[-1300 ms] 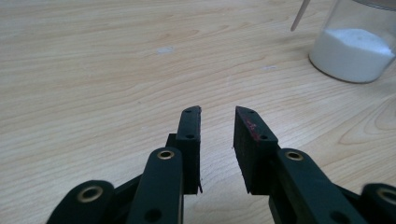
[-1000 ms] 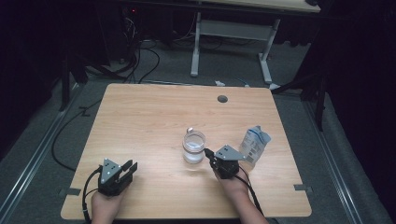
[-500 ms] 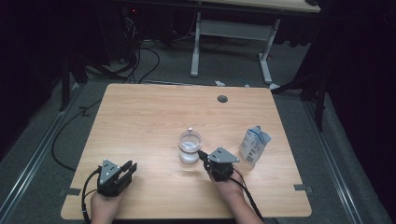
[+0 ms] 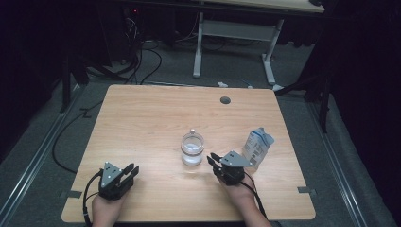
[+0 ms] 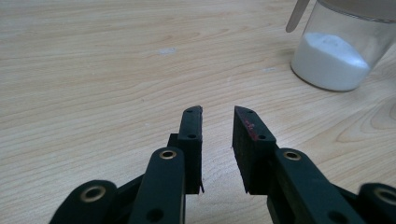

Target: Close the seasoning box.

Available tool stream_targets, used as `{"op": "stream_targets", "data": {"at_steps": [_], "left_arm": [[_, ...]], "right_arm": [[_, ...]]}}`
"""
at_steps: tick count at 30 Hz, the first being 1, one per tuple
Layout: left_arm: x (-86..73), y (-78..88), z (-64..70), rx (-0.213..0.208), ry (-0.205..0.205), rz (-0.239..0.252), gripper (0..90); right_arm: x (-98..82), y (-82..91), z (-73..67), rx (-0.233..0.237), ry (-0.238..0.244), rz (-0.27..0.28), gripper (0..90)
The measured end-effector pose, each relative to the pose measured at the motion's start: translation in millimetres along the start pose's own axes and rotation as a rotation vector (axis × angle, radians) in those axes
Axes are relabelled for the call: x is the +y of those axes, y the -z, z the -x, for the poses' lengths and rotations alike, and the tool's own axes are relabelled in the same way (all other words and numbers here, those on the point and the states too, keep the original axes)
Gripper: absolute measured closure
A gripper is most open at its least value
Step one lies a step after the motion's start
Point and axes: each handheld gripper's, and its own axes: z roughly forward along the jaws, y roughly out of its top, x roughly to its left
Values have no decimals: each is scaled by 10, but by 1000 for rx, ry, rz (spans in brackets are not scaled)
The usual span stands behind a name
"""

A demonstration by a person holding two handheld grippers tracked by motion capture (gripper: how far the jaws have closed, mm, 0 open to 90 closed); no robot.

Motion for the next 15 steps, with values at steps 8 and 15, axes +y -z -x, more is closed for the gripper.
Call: {"op": "stream_targets", "data": {"at_steps": [8, 15], "left_arm": [[-13, 25, -61, 4, 0, 2, 693], [-28, 92, -123, 5, 8, 17, 625]], "right_arm": [[-347, 566, 434, -78, -94, -5, 655], [-626, 1153, 672, -191, -156, 8, 631]]}}
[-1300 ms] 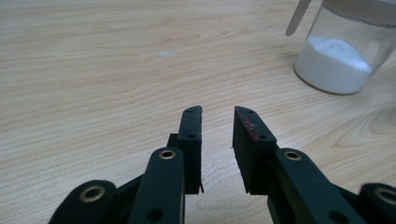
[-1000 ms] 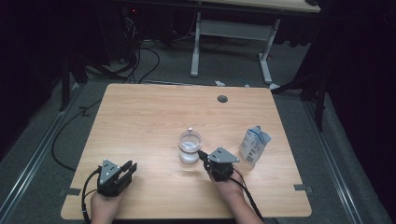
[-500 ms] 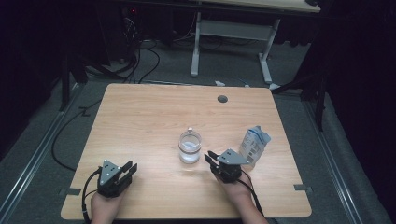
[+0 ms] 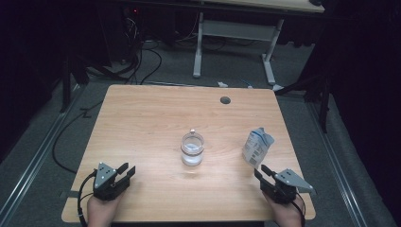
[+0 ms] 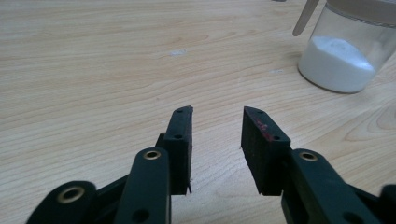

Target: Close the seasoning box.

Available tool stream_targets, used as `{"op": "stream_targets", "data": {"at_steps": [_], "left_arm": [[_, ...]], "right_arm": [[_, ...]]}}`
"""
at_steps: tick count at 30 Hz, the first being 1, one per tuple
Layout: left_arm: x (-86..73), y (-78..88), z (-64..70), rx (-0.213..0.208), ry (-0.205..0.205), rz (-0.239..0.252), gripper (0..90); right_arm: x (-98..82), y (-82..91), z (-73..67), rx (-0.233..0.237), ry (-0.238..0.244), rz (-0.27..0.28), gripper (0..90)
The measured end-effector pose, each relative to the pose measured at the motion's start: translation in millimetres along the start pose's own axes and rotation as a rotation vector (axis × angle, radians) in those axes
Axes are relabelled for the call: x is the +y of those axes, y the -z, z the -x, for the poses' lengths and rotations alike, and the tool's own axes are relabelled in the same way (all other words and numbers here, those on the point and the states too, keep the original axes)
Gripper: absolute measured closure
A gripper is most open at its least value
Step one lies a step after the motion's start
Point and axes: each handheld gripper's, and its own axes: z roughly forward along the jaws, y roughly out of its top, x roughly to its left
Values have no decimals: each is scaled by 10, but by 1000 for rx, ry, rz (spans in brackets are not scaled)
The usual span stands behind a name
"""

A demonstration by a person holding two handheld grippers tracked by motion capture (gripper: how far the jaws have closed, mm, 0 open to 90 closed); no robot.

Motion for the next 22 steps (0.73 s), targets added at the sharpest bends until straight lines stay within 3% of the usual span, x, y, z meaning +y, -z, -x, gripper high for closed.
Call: {"op": "stream_targets", "data": {"at_steps": [4, 10, 22], "left_arm": [[10, -5, 23, -3, -24, -9, 586], [-11, -20, 87, -7, -19, -21, 564], [-6, -25, 87, -5, -13, -25, 543]], "right_arm": [[-78, 49, 20, -6, -7, -7, 619], [-60, -112, -106, 24, 35, -18, 611], [-66, -124, -95, 31, 39, -22, 599]]}}
